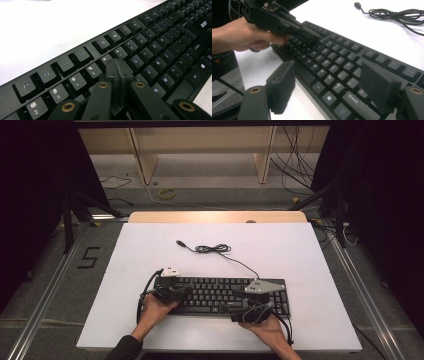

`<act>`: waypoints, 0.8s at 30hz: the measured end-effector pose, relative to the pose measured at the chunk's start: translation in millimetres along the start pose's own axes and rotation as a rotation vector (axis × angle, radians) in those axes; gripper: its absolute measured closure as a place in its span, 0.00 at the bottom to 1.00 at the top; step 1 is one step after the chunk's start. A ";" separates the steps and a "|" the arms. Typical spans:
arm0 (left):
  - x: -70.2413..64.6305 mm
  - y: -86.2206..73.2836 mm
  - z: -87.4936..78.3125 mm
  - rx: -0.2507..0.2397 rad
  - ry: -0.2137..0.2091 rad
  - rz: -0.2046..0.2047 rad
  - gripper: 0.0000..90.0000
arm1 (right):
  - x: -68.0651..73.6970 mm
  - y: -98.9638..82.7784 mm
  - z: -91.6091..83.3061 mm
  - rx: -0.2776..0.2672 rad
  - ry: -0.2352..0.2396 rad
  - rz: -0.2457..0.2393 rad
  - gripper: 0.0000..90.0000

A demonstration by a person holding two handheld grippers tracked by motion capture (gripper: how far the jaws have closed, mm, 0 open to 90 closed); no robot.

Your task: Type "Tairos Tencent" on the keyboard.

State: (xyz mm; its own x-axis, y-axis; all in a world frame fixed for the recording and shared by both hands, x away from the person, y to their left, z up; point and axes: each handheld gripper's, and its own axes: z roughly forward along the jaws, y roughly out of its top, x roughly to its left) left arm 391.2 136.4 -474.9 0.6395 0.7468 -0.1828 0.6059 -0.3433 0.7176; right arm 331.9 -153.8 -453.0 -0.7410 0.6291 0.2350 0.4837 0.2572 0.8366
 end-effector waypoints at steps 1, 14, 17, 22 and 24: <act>0.3 -0.1 0.0 0.002 0.000 0.002 0.99 | 0.0 0.0 0.0 0.000 0.000 0.000 0.33; 0.2 -2.7 2.2 0.008 0.003 -0.003 0.99 | -0.4 -0.7 -1.9 -0.002 -0.004 0.002 0.33; 0.2 -2.4 1.2 0.003 0.004 -0.003 0.99 | -1.3 -1.0 -2.2 -0.001 -0.005 0.004 0.33; 1.4 -1.1 -2.3 -0.015 -0.007 -0.016 0.95 | -2.3 -0.9 -2.8 -0.004 -0.007 0.005 0.33; 1.2 -0.2 -5.2 -0.025 -0.014 -0.017 0.92 | -2.8 -0.9 -3.4 -0.008 -0.006 0.006 0.33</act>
State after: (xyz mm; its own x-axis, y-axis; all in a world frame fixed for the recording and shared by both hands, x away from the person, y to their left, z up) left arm 389.4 140.4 -471.7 0.6355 0.7445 -0.2044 0.6051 -0.3158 0.7309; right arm 332.0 -158.3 -452.8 -0.7350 0.6353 0.2370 0.4846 0.2478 0.8389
